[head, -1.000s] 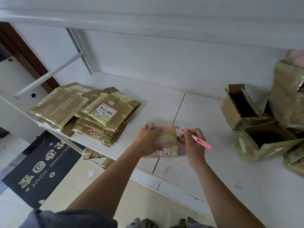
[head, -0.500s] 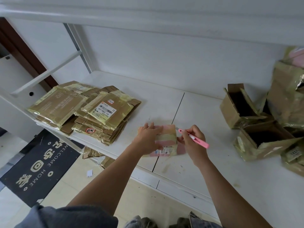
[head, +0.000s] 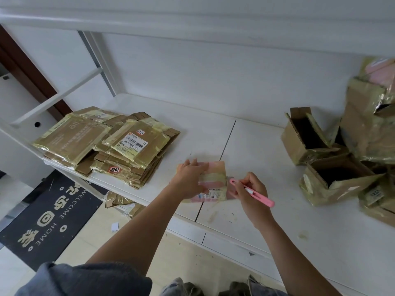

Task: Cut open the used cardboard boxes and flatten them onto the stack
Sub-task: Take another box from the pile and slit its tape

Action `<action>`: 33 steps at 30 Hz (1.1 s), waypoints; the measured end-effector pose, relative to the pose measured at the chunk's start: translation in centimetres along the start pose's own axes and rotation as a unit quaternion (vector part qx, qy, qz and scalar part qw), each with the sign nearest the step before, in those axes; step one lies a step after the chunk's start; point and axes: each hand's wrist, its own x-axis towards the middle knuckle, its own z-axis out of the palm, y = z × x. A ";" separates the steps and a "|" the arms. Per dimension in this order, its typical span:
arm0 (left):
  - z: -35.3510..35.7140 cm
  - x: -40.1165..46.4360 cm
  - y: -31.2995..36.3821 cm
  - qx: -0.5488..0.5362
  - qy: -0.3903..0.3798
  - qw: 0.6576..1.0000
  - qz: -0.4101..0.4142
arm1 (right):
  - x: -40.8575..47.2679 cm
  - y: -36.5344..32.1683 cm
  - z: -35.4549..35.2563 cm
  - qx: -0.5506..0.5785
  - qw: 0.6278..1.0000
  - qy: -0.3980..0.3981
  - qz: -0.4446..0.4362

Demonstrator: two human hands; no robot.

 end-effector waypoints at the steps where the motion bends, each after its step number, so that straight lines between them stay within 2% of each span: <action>1: 0.0 0.0 0.0 0.001 0.001 1.000 0.001 | -0.3 0.0 -0.2 0.004 1.000 -0.009 -0.002; 6: -0.1 0.0 -0.1 0.010 0.020 1.000 -0.002 | -0.5 -0.7 -0.6 0.061 0.997 0.010 0.044; 9: -0.3 -0.2 0.3 0.022 0.038 0.996 -0.072 | -0.8 -1.1 -0.5 0.125 0.987 0.071 0.075; 12: 0.1 -0.2 1.3 0.047 0.074 0.984 -0.156 | -1.2 -1.5 -0.8 0.141 0.981 0.098 0.089; 15: 0.1 -0.3 2.1 -0.003 0.097 0.978 -0.183 | -1.9 -1.5 -0.9 0.130 0.980 0.103 0.109; 18: -0.3 -0.3 2.1 -0.009 0.120 0.976 -0.182 | -2.7 -1.8 -0.1 0.114 0.981 0.093 0.128; 23: -0.5 -0.2 0.6 -0.099 0.089 0.958 -0.254 | -4.1 -1.9 2.8 0.119 0.980 0.089 0.130; 27: -0.1 -0.9 -0.2 -0.195 0.099 0.938 -0.269 | -4.2 -2.1 5.3 0.139 0.975 0.110 0.131; 33: -0.4 -1.4 -1.4 -0.221 0.129 0.915 -0.311 | -3.6 -1.6 7.9 0.066 0.974 0.175 0.129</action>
